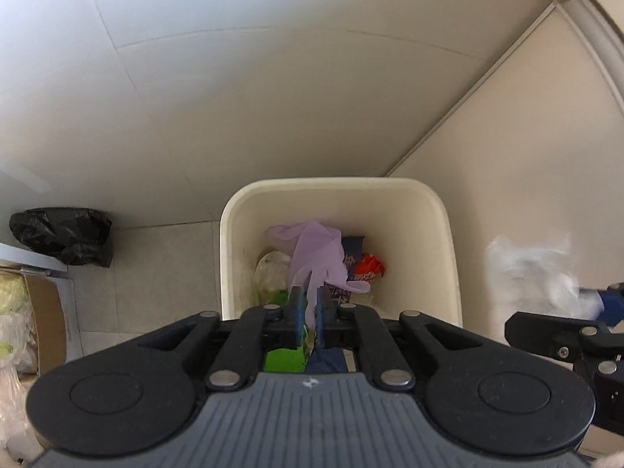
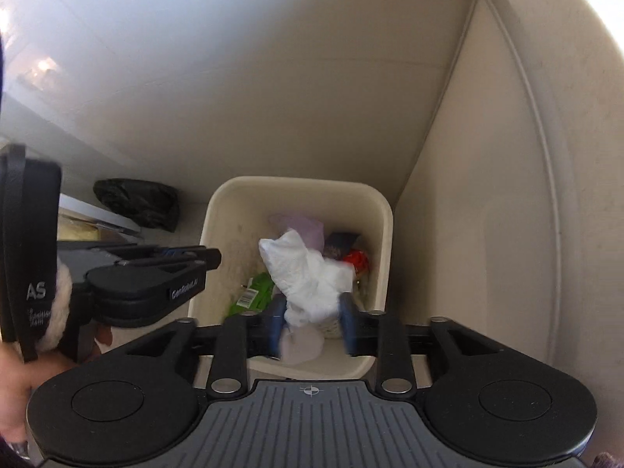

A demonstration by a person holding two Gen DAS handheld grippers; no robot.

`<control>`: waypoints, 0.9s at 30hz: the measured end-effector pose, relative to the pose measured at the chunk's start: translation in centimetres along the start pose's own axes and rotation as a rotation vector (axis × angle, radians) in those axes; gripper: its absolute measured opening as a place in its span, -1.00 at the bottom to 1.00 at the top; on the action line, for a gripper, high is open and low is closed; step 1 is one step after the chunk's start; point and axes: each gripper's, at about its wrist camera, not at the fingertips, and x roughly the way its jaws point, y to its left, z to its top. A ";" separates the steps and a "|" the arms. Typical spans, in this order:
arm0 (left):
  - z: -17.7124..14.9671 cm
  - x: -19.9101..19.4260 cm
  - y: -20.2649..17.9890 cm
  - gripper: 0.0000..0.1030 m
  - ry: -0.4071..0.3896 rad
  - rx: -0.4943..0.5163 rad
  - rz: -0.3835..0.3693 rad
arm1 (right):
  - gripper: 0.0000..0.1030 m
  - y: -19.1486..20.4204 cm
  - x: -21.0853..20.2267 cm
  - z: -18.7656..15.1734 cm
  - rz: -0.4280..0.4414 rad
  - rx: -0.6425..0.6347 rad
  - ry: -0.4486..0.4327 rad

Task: Collect trash
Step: 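Open both tools to drop the glove and tissue into the bin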

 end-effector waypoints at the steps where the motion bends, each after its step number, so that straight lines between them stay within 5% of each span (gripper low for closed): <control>1: 0.0 0.1 -0.1 -0.85 0.004 0.000 0.003 | -0.13 0.1 0.4 0.5 0.001 0.007 0.001; 9: -0.1 0.7 -0.1 -0.79 0.022 0.001 0.010 | 0.08 0.2 1.2 1.6 0.002 0.020 0.003; 16: -0.3 0.8 -0.3 -0.51 0.021 0.001 0.021 | 0.23 1.1 0.8 0.3 0.001 0.013 -0.001; 21: -0.3 0.5 -0.5 -0.01 0.015 0.007 0.033 | 0.31 1.3 0.4 0.0 0.000 0.003 -0.012; 23: -0.2 0.3 -0.5 0.46 0.015 0.004 0.040 | 0.36 1.4 0.0 0.0 -0.001 -0.006 -0.018; 27: 0.0 -0.1 -0.3 0.73 0.038 -0.003 0.055 | 0.45 1.6 -0.9 -0.1 -0.005 -0.019 -0.037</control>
